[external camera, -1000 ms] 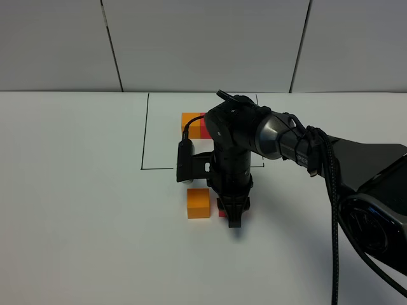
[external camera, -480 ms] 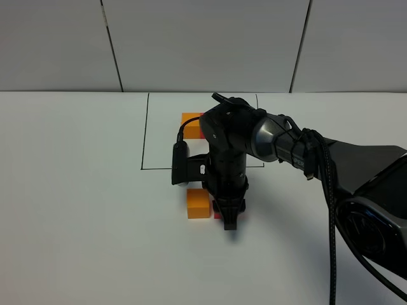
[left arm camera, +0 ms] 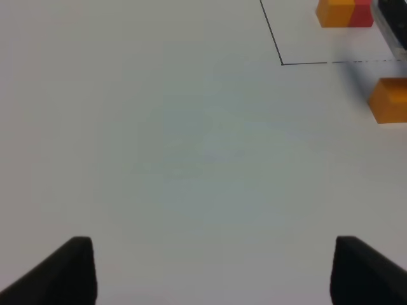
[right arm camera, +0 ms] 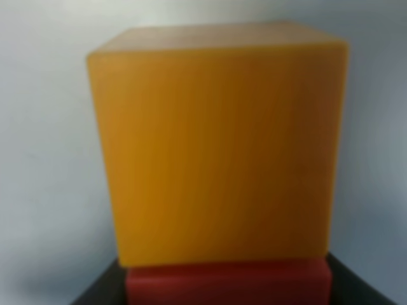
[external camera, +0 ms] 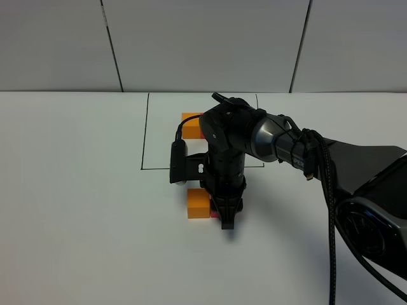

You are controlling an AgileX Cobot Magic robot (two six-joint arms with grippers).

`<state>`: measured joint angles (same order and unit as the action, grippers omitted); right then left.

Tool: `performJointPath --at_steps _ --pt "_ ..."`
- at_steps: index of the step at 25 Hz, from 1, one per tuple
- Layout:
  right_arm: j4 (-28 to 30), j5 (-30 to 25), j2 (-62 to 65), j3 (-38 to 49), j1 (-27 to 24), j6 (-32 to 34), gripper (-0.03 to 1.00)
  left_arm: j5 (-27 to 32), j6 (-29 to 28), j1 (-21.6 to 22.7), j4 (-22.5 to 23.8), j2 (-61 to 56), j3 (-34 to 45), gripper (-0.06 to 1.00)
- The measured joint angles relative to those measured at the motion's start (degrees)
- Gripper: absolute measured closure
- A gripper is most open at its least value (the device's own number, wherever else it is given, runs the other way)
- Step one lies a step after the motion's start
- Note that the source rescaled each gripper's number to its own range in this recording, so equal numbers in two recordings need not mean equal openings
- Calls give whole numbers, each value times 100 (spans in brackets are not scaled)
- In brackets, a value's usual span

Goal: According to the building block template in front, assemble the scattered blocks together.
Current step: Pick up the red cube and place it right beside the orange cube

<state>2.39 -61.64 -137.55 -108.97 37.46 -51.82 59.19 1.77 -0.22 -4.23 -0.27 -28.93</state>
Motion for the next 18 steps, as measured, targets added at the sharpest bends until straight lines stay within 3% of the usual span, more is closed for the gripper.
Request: performJointPath --at_steps 18 --pt "-12 -11 -6 -13 0 0 96 0 0 0 0 0 0 0"
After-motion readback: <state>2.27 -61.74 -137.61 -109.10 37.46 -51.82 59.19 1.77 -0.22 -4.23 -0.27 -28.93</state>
